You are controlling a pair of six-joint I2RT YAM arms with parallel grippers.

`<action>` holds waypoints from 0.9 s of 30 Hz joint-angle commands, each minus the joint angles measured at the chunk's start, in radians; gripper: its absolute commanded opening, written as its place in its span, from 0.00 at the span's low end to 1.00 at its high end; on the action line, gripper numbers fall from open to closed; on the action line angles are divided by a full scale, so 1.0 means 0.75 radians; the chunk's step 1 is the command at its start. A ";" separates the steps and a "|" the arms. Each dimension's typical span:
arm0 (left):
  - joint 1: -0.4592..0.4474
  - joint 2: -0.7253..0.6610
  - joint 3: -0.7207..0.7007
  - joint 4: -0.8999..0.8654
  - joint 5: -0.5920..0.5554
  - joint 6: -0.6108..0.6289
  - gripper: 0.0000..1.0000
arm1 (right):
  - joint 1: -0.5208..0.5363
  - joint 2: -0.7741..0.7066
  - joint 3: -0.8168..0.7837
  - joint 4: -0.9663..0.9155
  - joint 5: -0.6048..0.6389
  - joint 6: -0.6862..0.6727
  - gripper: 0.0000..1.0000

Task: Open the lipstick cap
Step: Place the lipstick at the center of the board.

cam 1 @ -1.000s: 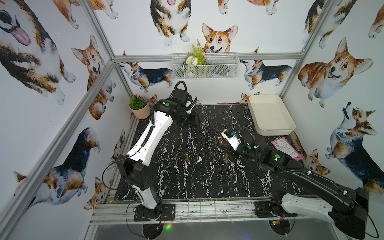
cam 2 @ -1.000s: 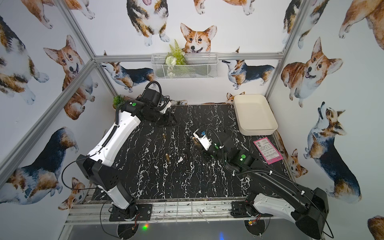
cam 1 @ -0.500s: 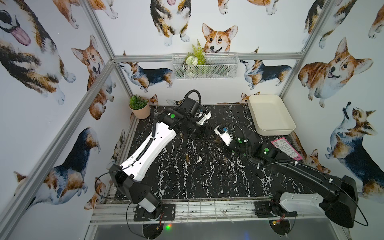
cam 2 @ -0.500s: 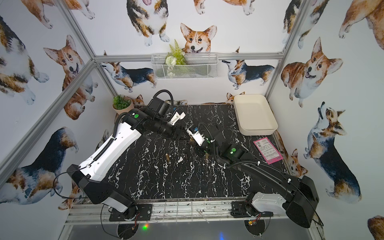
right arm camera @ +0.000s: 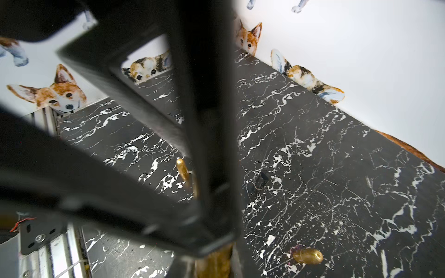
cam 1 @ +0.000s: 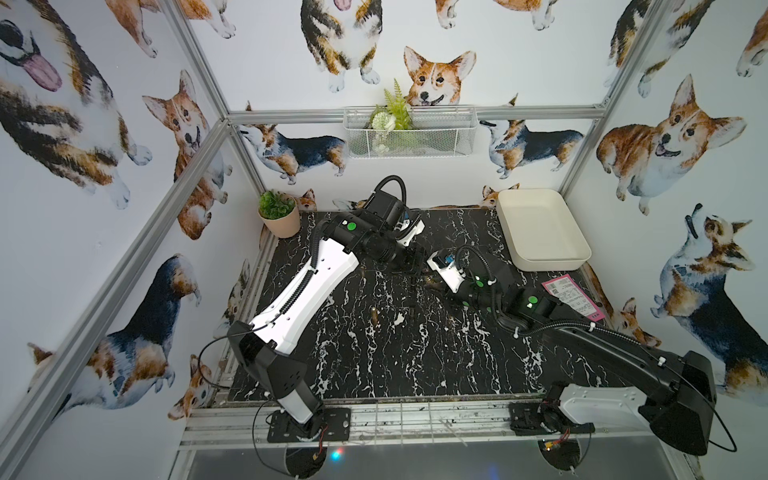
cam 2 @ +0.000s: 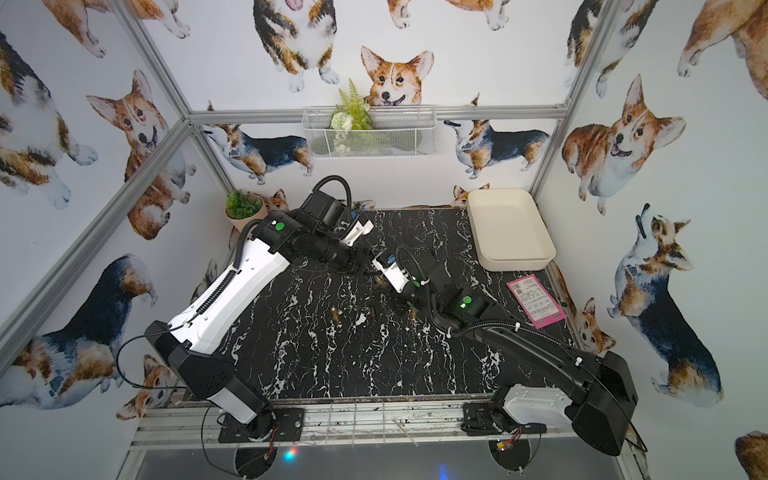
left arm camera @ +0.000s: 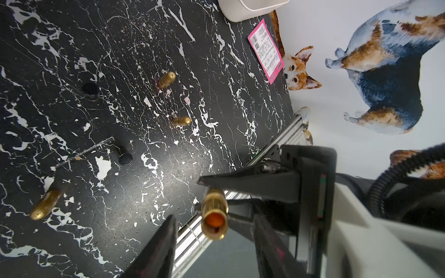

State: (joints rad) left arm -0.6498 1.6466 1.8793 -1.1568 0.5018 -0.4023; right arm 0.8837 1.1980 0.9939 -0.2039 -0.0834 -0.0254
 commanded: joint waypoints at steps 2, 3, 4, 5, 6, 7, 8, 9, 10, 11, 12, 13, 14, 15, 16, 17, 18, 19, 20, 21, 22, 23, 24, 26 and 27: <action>0.001 0.038 0.026 -0.022 -0.041 0.011 0.50 | 0.003 -0.003 -0.003 0.049 -0.028 -0.015 0.00; 0.001 0.047 0.029 -0.020 -0.033 0.011 0.47 | 0.004 -0.002 -0.004 0.049 -0.028 -0.018 0.00; 0.000 0.053 0.032 -0.022 -0.027 0.011 0.45 | 0.004 0.000 -0.004 0.047 -0.026 -0.018 0.00; 0.000 0.057 0.034 -0.022 -0.023 0.009 0.44 | 0.004 0.000 -0.004 0.045 -0.022 -0.020 0.00; 0.001 0.058 0.036 -0.024 -0.025 0.011 0.41 | 0.004 0.000 -0.003 0.047 -0.018 -0.024 0.00; 0.001 0.058 0.035 -0.024 -0.027 0.011 0.40 | 0.004 0.000 -0.005 0.048 -0.018 -0.027 0.00; -0.001 0.062 0.035 -0.026 -0.027 0.012 0.40 | 0.003 -0.002 -0.005 0.052 -0.018 -0.028 0.00; 0.001 0.066 0.035 -0.030 -0.027 0.015 0.40 | 0.004 0.000 -0.005 0.051 -0.020 -0.028 0.00; -0.001 0.069 0.035 -0.030 -0.025 0.016 0.39 | 0.004 0.000 -0.003 0.054 -0.022 -0.028 0.00; 0.000 0.070 0.032 -0.031 -0.025 0.018 0.38 | 0.004 0.000 -0.004 0.055 -0.022 -0.027 0.00; 0.001 0.069 0.030 -0.034 -0.027 0.018 0.36 | 0.004 0.004 -0.004 0.057 -0.022 -0.024 0.00; -0.001 0.069 0.031 -0.033 -0.027 0.019 0.34 | 0.004 0.003 -0.006 0.060 -0.020 -0.022 0.00; 0.000 0.067 0.031 -0.036 -0.028 0.019 0.32 | 0.004 0.004 -0.007 0.062 -0.020 -0.021 0.00; 0.001 0.067 0.032 -0.040 -0.028 0.021 0.29 | 0.004 0.004 -0.009 0.065 -0.018 -0.020 0.00; 0.001 0.066 0.032 -0.042 -0.029 0.021 0.28 | 0.004 0.005 -0.012 0.065 -0.018 -0.019 0.00; 0.000 0.063 0.031 -0.044 -0.028 0.023 0.28 | 0.004 0.006 -0.012 0.068 -0.018 -0.019 0.00; 0.000 0.063 0.032 -0.046 -0.023 0.025 0.25 | 0.004 0.006 -0.012 0.067 -0.018 -0.019 0.00; 0.000 0.063 0.031 -0.048 -0.022 0.027 0.24 | 0.004 0.008 -0.011 0.068 -0.018 -0.019 0.00; 0.001 0.065 0.032 -0.053 -0.019 0.029 0.23 | 0.004 0.008 -0.010 0.068 -0.019 -0.019 0.00; 0.000 0.066 0.028 -0.054 -0.014 0.033 0.22 | 0.004 0.009 -0.009 0.067 -0.018 -0.021 0.00; -0.001 0.068 0.028 -0.058 -0.009 0.035 0.19 | 0.004 0.011 -0.008 0.065 -0.018 -0.021 0.00; -0.001 0.069 0.027 -0.062 -0.008 0.037 0.18 | 0.004 0.012 -0.006 0.066 -0.018 -0.023 0.00; 0.001 0.069 0.028 -0.066 -0.007 0.038 0.16 | 0.004 0.013 -0.006 0.065 -0.015 -0.025 0.00; 0.000 0.073 0.033 -0.078 -0.004 0.043 0.12 | 0.004 0.014 -0.001 0.062 -0.012 -0.028 0.00; 0.000 0.075 0.036 -0.084 -0.006 0.046 0.12 | 0.004 0.015 0.000 0.061 -0.010 -0.028 0.00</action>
State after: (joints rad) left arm -0.6502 1.6981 1.8992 -1.1725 0.5034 -0.3843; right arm 0.8856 1.2083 0.9863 -0.1913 -0.0921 -0.0277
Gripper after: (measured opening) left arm 0.131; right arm 0.189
